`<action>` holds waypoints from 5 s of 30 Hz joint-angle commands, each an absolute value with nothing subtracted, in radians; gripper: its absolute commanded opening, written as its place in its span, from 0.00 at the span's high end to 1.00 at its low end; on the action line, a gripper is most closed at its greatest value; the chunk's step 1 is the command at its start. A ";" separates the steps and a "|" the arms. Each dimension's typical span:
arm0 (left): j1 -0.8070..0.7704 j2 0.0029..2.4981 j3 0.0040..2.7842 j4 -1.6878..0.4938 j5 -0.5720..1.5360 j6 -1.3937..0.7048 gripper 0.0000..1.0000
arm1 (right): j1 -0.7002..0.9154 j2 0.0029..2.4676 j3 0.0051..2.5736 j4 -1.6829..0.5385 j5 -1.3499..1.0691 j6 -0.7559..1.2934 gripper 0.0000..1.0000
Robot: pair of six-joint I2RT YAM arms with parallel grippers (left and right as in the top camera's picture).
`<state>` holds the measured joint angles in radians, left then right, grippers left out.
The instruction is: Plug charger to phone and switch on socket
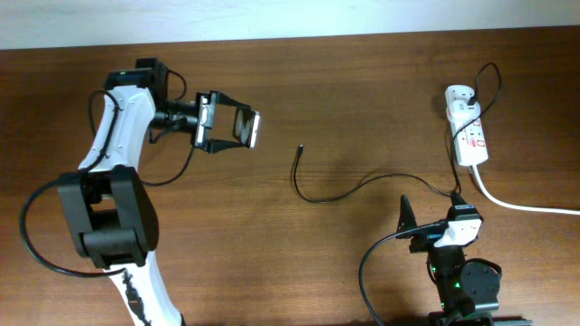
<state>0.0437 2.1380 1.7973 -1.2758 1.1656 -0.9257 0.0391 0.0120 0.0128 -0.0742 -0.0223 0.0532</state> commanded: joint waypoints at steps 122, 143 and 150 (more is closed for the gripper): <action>0.074 2.143 1.825 -1.277 1.205 -1.024 0.82 | 0.046 1.333 1.411 -1.101 -0.464 0.060 0.01; -0.114 2.143 1.825 -1.273 0.963 -1.110 0.86 | 0.312 1.457 1.410 -0.870 -0.388 0.518 0.24; -0.115 2.143 1.825 -1.273 0.918 -1.130 0.91 | 0.455 1.617 1.410 -0.666 -0.384 0.710 0.34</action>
<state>-0.1120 2.1384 1.7977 -1.2713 0.9100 -1.1019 0.4271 1.5860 1.3945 -0.6933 -0.3939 0.6430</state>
